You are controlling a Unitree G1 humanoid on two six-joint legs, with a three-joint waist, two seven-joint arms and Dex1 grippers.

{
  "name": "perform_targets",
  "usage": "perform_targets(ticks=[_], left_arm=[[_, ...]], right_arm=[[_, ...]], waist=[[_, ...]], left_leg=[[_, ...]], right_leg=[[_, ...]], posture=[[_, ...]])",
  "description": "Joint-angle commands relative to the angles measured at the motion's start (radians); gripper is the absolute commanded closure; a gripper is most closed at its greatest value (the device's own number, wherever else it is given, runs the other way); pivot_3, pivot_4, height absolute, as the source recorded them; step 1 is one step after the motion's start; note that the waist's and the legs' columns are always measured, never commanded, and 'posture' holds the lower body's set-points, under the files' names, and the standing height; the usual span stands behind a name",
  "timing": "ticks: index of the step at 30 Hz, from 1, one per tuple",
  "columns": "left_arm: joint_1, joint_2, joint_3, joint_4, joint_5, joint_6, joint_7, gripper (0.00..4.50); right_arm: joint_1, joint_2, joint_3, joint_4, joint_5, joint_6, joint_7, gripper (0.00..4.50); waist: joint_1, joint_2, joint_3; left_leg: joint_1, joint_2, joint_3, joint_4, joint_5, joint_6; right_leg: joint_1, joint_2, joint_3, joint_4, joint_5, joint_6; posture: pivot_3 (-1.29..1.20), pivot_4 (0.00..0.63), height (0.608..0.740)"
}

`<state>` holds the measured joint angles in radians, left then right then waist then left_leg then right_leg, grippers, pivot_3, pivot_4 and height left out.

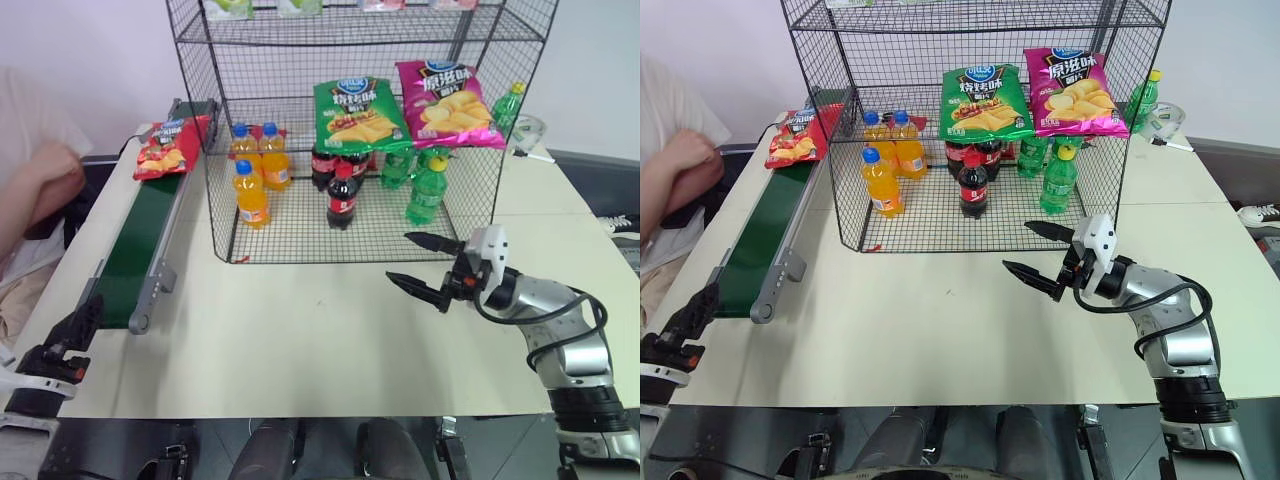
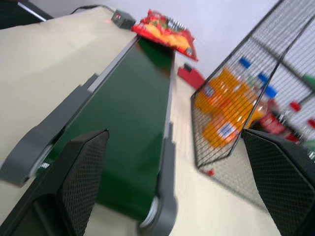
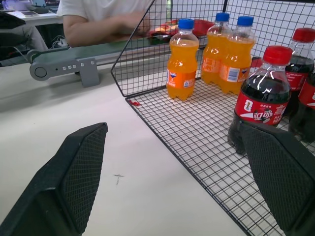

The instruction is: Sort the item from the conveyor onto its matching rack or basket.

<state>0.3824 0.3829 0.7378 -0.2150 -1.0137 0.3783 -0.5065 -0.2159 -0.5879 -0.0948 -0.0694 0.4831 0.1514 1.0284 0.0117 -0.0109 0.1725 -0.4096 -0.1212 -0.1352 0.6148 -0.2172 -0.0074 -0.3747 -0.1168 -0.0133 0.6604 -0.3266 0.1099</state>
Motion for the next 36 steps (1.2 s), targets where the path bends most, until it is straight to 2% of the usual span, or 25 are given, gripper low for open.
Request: perform_targets(ticks=[1,2,4,5,8,11,16,21,25,29,32,36], left_arm=[[0.026,0.045,-0.036,-0.045,0.255,-0.217,-0.094,0.0],[0.035,0.05,-0.046,-0.033,0.342,-0.296,-0.101,0.0],[0.046,0.058,-0.045,-0.006,0.419,-0.38,-0.123,0.0],[0.069,0.077,-0.064,0.02,0.543,-0.489,-0.128,0.0],[0.101,0.114,-0.077,0.105,0.773,-0.687,-0.098,0.0],[0.104,0.128,-0.068,0.181,0.896,-0.857,-0.05,0.0],[0.116,0.181,-0.068,0.292,1.092,-1.019,0.057,0.0],[0.113,0.222,-0.095,0.36,1.245,-1.125,0.172,0.0],[0.139,0.252,-0.116,0.43,1.352,-1.207,0.259,0.0],[0.143,0.268,-0.14,0.46,1.388,-1.231,0.318,0.0],[0.15,0.273,-0.158,0.475,1.489,-1.247,0.403,0.0],[0.139,0.283,-0.149,0.468,1.516,-1.217,0.482,0.0]], right_arm=[[-0.007,-0.002,-0.013,-0.036,0.005,-0.02,0.003,0.08],[-0.009,-0.002,-0.012,-0.033,0.004,-0.022,0.004,0.08],[-0.014,-0.002,-0.009,-0.027,0.003,-0.024,0.006,0.08],[-0.017,-0.001,-0.008,-0.025,0.003,-0.024,0.007,0.08],[-0.025,0.006,-0.002,-0.021,0.002,-0.024,0.005,0.08],[-0.026,0.015,0.001,-0.029,0.012,-0.013,0.001,0.08],[-0.003,0.009,0.011,-0.063,0.044,0.014,0.04,0.08],[0.036,-0.001,0.03,-0.121,0.102,0.079,0.102,0.08],[0.068,0.013,0.075,-0.168,0.09,0.091,0.108,0.08],[0.101,-0.001,0.11,-0.198,0.077,0.081,0.135,0.08],[0.092,0.008,0.117,-0.186,0.06,0.065,0.124,0.08],[0.069,0.01,0.111,-0.168,0.058,0.064,0.119,0.08]], waist=[[0.0,0.0,0.0],[0.001,0.0,0.0],[0.0,0.0,0.0],[-0.001,0.0,0.0],[0.0,0.0,0.0],[0.001,0.0,0.0],[0.003,0.0,0.0],[0.002,0.001,0.0],[0.0,0.001,0.0],[0.001,0.001,0.0],[0.002,0.001,0.0],[0.002,0.0,0.0]], left_leg=[[0.0,0.0,0.0,0.0,0.0,0.0],[0.0,0.0,0.0,0.0,0.0,0.0],[0.0,0.0,0.0,-0.001,0.0,0.0],[0.0,0.0,0.0,-0.001,-0.001,0.0],[0.0,0.0,0.001,-0.003,-0.002,0.002],[0.0,0.0,0.001,-0.004,-0.003,0.004],[-0.001,0.0,0.001,-0.003,-0.004,0.005],[-0.001,0.0,0.001,-0.003,-0.004,0.005],[-0.001,0.0,0.001,-0.003,-0.004,0.005],[-0.001,0.0,0.001,-0.003,-0.004,0.005],[-0.001,0.0,0.001,-0.003,-0.004,0.005],[0.0,0.0,0.001,-0.002,-0.005,0.003]], right_leg=[[0.0,0.0,0.0,0.0,0.0,0.0],[0.0,0.0,0.0,-0.001,0.0,0.0],[0.0,0.0,0.0,-0.002,0.0,0.0],[0.0,0.0,0.0,-0.003,0.0,0.0],[0.0,0.0,0.0,-0.007,0.0,0.0],[0.0,0.0,0.0,-0.01,0.0,0.0],[0.0,0.0,0.0,-0.011,0.002,0.003],[0.0,0.0,0.0,-0.011,0.002,0.004],[0.0,0.0,0.0,-0.011,0.002,0.004],[0.0,0.0,0.0,-0.011,0.003,0.005],[0.0,0.0,0.0,-0.01,0.003,0.006],[0.0,0.0,0.0,-0.01,0.004,0.007]], posture=[[0.0,0.15,0.74],[0.0,0.15,0.74],[0.0,0.15,0.74],[0.0,0.15,0.74],[0.0,0.15,0.74],[0.0,0.15,0.74],[0.0,0.15,0.74],[0.0,0.15,0.74],[0.0,0.15,0.74],[0.0,0.15,0.74],[0.0,0.15,0.74],[0.0,0.15,0.74]])
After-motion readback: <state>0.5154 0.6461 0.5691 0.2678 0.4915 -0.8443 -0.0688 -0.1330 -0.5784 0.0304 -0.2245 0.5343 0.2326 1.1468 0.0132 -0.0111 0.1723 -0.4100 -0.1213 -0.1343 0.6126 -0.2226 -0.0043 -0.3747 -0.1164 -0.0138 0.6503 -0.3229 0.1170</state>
